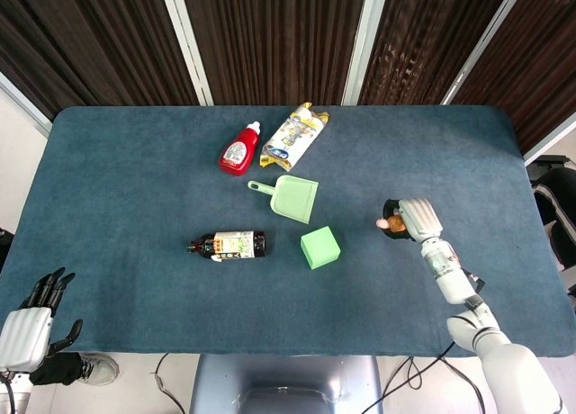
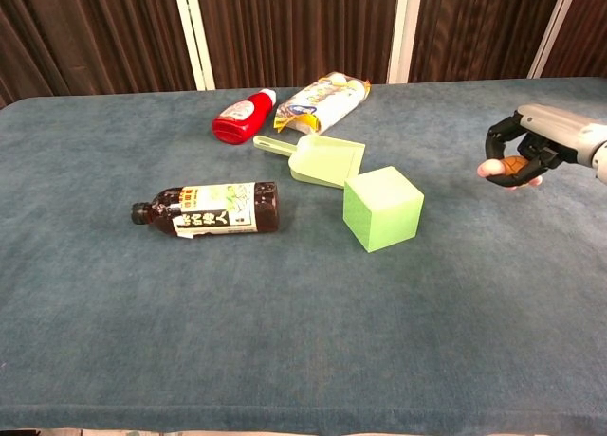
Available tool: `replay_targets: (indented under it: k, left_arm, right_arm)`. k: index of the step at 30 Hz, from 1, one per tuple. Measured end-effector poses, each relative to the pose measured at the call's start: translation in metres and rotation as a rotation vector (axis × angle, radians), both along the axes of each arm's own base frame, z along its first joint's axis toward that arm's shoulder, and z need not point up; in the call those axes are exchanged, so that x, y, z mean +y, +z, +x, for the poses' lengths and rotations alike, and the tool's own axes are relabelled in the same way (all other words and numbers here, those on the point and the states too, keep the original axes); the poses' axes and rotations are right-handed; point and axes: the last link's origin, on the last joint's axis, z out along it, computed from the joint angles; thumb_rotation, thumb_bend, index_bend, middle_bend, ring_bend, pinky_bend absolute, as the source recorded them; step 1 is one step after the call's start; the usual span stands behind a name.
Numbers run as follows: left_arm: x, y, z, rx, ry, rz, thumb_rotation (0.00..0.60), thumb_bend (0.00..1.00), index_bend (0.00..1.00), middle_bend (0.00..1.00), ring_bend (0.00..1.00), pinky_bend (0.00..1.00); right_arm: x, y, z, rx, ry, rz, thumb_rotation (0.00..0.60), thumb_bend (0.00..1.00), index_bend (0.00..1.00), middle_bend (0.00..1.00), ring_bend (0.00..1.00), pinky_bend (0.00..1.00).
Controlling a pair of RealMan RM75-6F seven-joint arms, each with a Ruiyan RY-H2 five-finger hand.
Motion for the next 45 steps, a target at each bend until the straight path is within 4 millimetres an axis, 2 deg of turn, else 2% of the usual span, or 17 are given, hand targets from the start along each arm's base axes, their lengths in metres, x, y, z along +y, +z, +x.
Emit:
replay_targets:
  k: [3,4,8,10,12,14,18,22,25,28,29,32,35,38,41,45]
  left_arm:
    - [0.0,0.0,0.0,0.0,0.002,0.0,0.6,0.34,0.12,0.05,0.07,0.33]
    - [0.0,0.001,0.0,0.0,0.002,0.0,0.6,0.34,0.12,0.05,0.07,0.33]
    - [0.0,0.001,0.0,-0.002,0.004,0.002,0.6,0.35,0.13,0.05,0.07,0.33]
    - [0.0,0.001,0.0,-0.003,0.004,0.003,0.6,0.35,0.13,0.05,0.07,0.33]
    - [0.0,0.001,-0.001,-0.002,0.003,0.002,0.6,0.34,0.13,0.05,0.07,0.33]
    - [0.0,0.001,-0.001,-0.002,0.004,0.001,0.6,0.34,0.13,0.05,0.07,0.33]
    - [-0.001,0.0,0.0,-0.001,0.003,0.0,0.6,0.34,0.13,0.05,0.07,0.33]
    - [-0.001,0.0,0.0,0.001,0.002,-0.001,0.6,0.34,0.13,0.05,0.07,0.33]
    - [-0.001,0.0,0.0,0.002,0.002,-0.003,0.6,0.34,0.13,0.05,0.07,0.33]
    - [-0.001,0.0,0.0,0.002,0.002,-0.001,0.6,0.34,0.14,0.05,0.07,0.33]
    - [-0.001,0.0,0.0,0.002,0.001,0.0,0.6,0.34,0.14,0.05,0.07,0.33]
    - [-0.001,0.001,0.001,0.004,-0.002,0.005,0.6,0.34,0.14,0.05,0.07,0.33]
    - [-0.001,0.001,0.003,0.003,-0.007,0.008,0.6,0.34,0.14,0.05,0.07,0.33]
    - [-0.001,0.001,0.004,0.006,-0.011,0.009,0.6,0.34,0.14,0.05,0.07,0.33]
    - [-0.001,0.001,0.005,0.009,-0.015,0.011,0.6,0.34,0.14,0.05,0.07,0.33]
    - [-0.001,0.001,0.007,0.015,-0.019,0.014,0.6,0.34,0.14,0.05,0.07,0.33]
  right_arm:
    - [0.0,0.0,-0.001,0.005,-0.006,-0.001,0.6,0.95,0.85,0.71,1.0,0.93]
    - [0.0,0.0,-0.002,0.003,-0.011,0.004,0.6,0.89,0.83,0.71,1.0,0.93]
    - [0.002,-0.001,-0.007,-0.017,-0.042,0.045,0.6,0.58,0.68,0.64,1.0,0.93]
    - [0.003,0.001,-0.01,-0.009,-0.044,0.063,0.6,0.33,0.55,0.55,1.0,0.93]
    - [0.004,0.003,-0.012,0.002,-0.042,0.081,0.6,0.21,0.44,0.5,0.99,0.93]
    - [0.005,0.005,-0.013,0.005,-0.039,0.095,0.6,0.13,0.31,0.44,0.99,0.93]
    - [0.007,0.011,-0.014,0.003,-0.027,0.106,0.6,0.08,0.11,0.38,0.97,0.92]
    - [0.01,0.018,-0.014,-0.007,-0.012,0.111,0.6,0.06,0.0,0.35,0.96,0.9]
    - [0.013,0.027,-0.013,-0.003,0.011,0.104,0.6,0.06,0.02,0.34,0.96,0.9]
    - [0.019,0.037,-0.014,0.014,0.034,0.09,0.6,0.06,0.19,0.35,0.93,0.89]
    - [0.023,0.04,-0.014,0.025,0.045,0.083,0.6,0.06,0.23,0.35,0.9,0.87]
    - [0.034,0.05,-0.014,0.07,0.079,0.057,0.6,0.04,0.26,0.35,0.69,0.75]
    - [0.05,0.064,-0.014,0.12,0.112,0.021,0.6,0.04,0.27,0.35,0.42,0.56]
    - [0.07,0.079,-0.014,0.142,0.121,-0.005,0.6,0.04,0.24,0.31,0.24,0.39]
    - [0.095,0.099,-0.018,0.17,0.111,-0.036,0.6,0.04,0.22,0.22,0.14,0.32]
    - [0.129,0.125,-0.033,0.262,0.082,-0.114,0.6,0.04,0.2,0.18,0.11,0.29]
